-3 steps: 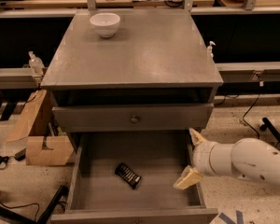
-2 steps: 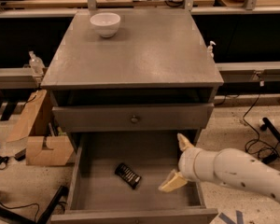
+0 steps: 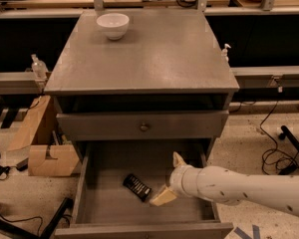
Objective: Pick rxbar chocolate from middle drawer and place on counter
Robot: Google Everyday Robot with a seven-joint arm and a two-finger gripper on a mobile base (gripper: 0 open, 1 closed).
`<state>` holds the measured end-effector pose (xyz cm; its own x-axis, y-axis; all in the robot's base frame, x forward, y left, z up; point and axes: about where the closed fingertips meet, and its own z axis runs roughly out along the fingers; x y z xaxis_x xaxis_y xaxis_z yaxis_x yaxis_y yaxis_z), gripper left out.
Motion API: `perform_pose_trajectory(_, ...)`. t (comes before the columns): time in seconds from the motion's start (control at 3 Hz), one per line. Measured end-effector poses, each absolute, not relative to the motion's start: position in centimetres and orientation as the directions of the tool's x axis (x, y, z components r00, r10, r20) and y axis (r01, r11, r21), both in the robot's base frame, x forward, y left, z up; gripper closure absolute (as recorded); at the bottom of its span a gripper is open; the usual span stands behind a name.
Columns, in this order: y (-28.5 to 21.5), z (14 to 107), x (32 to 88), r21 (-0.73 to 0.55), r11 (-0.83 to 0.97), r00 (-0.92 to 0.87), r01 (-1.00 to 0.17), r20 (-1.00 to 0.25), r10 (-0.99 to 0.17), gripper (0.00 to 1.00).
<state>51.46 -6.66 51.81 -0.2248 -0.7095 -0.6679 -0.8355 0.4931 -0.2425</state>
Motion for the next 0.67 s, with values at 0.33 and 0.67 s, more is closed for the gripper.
perform_pose_trajectory(0.33,-3.87,46.73,52.94,-0.166,0.521,-0.292,-0.837,-0.67,-0.683,0.0)
perform_pose_trajectory(0.67,-3.87,46.73,52.94,-0.166,0.521,-0.292,-0.837,-0.67,-0.683,0.0)
